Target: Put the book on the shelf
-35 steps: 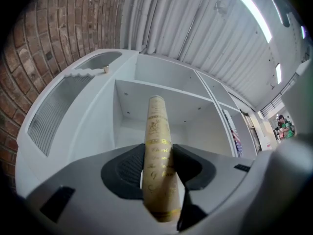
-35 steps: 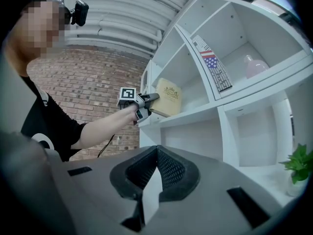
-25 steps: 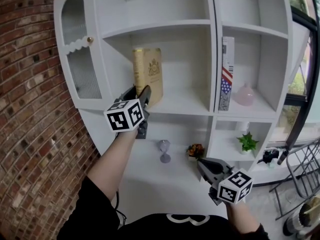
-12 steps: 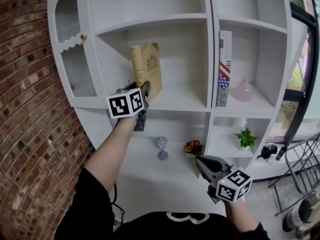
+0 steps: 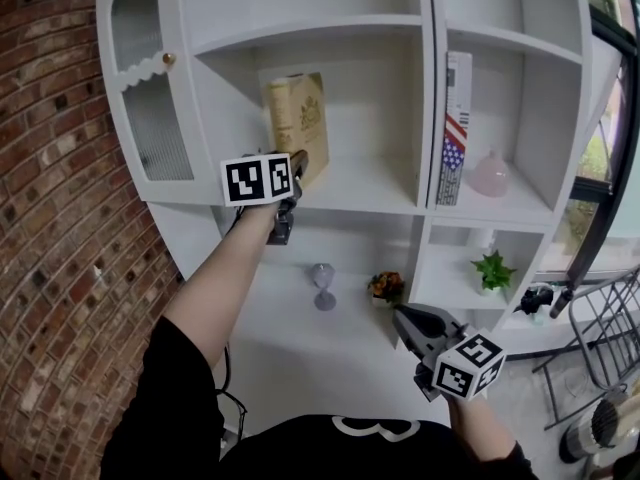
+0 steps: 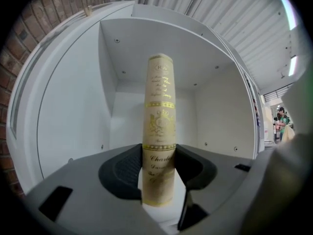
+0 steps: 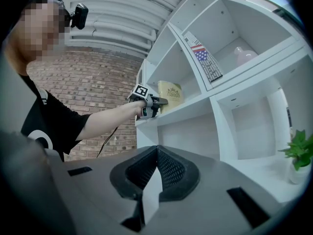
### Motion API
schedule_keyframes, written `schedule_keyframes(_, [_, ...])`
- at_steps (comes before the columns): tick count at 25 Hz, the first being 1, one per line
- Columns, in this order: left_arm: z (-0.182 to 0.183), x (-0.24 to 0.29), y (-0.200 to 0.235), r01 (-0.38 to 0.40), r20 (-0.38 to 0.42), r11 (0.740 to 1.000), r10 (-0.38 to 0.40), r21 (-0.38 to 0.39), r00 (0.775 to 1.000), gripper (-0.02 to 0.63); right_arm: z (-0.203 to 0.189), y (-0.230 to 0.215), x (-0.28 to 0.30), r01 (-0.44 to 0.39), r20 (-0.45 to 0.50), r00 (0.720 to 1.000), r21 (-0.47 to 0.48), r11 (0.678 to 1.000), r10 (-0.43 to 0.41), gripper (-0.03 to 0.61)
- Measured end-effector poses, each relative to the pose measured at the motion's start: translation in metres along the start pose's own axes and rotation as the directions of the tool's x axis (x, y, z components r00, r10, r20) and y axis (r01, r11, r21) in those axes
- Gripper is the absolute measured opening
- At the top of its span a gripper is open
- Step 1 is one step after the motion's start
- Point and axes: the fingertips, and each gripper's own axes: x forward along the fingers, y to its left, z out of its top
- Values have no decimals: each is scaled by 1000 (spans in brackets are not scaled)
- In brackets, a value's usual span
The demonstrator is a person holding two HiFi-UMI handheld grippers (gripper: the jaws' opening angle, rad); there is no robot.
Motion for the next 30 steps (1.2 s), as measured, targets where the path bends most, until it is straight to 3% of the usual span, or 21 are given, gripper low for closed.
schedule_keyframes(4, [1,-2,0,15,-4,1000,-15,-6,1000,192,-2,2,0,0,-8,1000,2,1000,0,11])
schedule_keyframes(9, [2,-19,-5,64,20,997,-64,-36,998,306,-3,11,-4,-6,-9,1000,-10,1000,6,11])
schedule_keyframes(11, [2,-31,-8,91,35,995,-90,-43,995,321,-2,15,-5,-13,-2,1000,-11,1000,13,11])
schedule_keyframes(17, [-15,-92,-37,183,77,983,-184,21,980,327,3,28,-11,-47,22,999,1,999,47,11])
schedule_keyframes(21, [-44,-134,-79,305,71,952,-306,25,949,276,9,36,-12,-81,48,996,19,997,80,11])
schedule_keyframes(26, [-94,-183,-131,455,106,887,-446,-80,889,136,2,49,-15,-111,61,992,71,991,107,11])
schedule_keyframes(30, [-123,-208,-158,515,129,847,-501,-133,856,96,-3,53,-16,-115,73,991,85,990,109,11])
